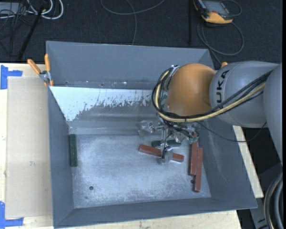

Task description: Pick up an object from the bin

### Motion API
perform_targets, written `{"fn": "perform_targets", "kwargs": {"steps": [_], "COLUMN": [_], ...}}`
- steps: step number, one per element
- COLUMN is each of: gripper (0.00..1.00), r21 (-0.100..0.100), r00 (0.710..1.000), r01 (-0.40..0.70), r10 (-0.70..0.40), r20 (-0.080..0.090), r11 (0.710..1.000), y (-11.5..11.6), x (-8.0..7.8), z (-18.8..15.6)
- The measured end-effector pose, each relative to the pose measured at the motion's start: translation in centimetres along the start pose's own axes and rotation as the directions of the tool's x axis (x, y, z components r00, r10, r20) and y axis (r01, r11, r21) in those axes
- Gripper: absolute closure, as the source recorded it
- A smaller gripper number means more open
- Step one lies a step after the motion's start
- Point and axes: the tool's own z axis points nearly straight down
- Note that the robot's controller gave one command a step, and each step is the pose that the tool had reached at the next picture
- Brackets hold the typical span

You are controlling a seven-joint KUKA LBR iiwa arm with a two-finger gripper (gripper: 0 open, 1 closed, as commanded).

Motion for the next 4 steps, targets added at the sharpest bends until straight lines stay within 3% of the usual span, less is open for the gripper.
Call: {"fn": "perform_targets", "kwargs": {"steps": [1,2,3,4], "gripper": [1.00,0.00,1.00,1.00], "r21": [-0.001,0.000,-0.001,0.006], "r00": [1.000,1.000,1.000,0.998], "r01": [-0.006,-0.007,-0.009,0.066], "r10": [0.006,0.007,0.009,-0.066], "r20": [0.000,0.000,0.000,0.007], "r11": [1.000,1.000,1.000,0.998], "y": [-0.1,-0.1,-0.2,-1.9], "x": [0.1,0.1,0.1,3.1], "z": [0.0,0.0,0.0,-14.7]}}
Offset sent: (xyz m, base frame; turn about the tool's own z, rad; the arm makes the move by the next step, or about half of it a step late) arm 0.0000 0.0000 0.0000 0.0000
